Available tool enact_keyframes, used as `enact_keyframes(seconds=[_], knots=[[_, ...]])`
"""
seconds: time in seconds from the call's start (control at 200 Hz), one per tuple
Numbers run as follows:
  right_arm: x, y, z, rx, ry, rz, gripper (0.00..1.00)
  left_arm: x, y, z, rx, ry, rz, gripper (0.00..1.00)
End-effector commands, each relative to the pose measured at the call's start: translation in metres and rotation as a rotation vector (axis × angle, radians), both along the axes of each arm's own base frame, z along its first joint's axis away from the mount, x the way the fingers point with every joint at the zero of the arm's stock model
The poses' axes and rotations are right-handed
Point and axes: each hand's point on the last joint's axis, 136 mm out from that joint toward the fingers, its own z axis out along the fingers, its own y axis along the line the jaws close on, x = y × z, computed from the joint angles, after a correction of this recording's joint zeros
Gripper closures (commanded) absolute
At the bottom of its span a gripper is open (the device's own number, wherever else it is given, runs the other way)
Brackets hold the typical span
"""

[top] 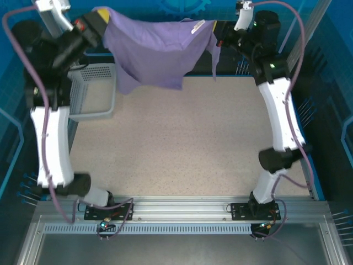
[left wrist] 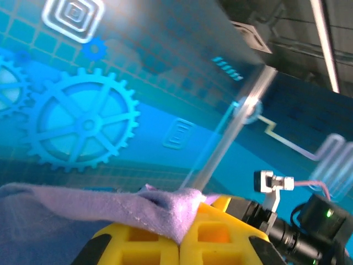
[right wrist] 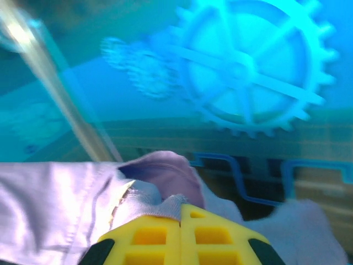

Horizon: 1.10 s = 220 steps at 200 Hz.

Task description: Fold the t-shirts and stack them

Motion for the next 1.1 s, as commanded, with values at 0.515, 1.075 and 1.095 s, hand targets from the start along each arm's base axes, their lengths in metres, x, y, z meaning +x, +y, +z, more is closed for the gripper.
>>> enact_keyframes(seconds=[0.515, 1.075, 1.095], knots=[[-0.064, -0.108, -0.280, 0.004, 0.552, -0.247, 0.62, -0.175, -0.159, -0.322, 0.260, 0.483, -0.593, 0.32], [-0.126, -0.136, -0.407, -0.048, 1.013, -0.465, 0.31, -0.015, -0.100, -0.421, 0.349, 0.954, 0.172, 0.04], [-0.129, -0.134, -0.417, -0.040, 1.041, -0.462, 0.32, -0.012, -0.094, -0.433, 0.345, 1.004, 0.203, 0.04]])
